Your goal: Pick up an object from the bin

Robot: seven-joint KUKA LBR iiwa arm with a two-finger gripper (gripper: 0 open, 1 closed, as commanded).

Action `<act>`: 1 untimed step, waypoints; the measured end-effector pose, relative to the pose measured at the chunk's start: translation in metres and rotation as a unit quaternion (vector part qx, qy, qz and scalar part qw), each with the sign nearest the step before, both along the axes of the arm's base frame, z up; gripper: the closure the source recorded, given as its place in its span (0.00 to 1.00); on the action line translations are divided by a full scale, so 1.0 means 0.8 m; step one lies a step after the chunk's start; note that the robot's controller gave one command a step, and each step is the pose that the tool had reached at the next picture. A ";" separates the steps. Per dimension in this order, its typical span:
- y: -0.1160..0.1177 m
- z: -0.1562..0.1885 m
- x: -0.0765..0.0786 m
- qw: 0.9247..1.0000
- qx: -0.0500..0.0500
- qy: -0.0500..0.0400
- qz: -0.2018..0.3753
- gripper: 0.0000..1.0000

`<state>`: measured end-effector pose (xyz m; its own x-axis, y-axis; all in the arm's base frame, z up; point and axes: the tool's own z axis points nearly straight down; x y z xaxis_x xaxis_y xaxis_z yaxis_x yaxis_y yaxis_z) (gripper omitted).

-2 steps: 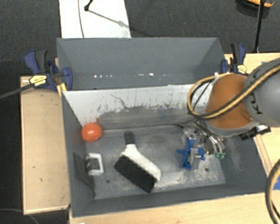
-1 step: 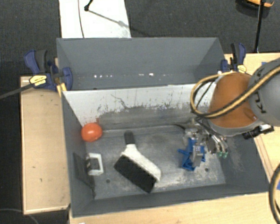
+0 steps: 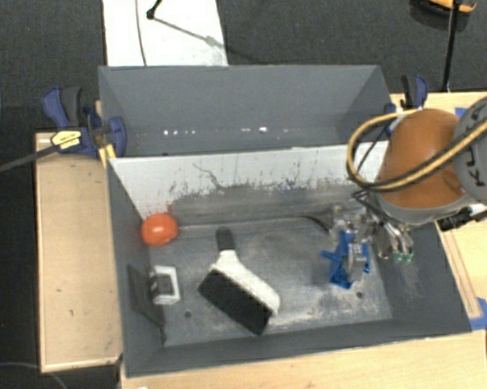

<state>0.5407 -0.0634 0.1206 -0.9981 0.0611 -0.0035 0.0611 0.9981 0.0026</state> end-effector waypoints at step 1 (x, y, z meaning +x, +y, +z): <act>-0.005 0.061 -0.002 1.000 0.000 0.001 0.005 1.00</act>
Offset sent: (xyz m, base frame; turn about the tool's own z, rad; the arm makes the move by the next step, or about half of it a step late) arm 0.0014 -0.0006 0.1301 0.1278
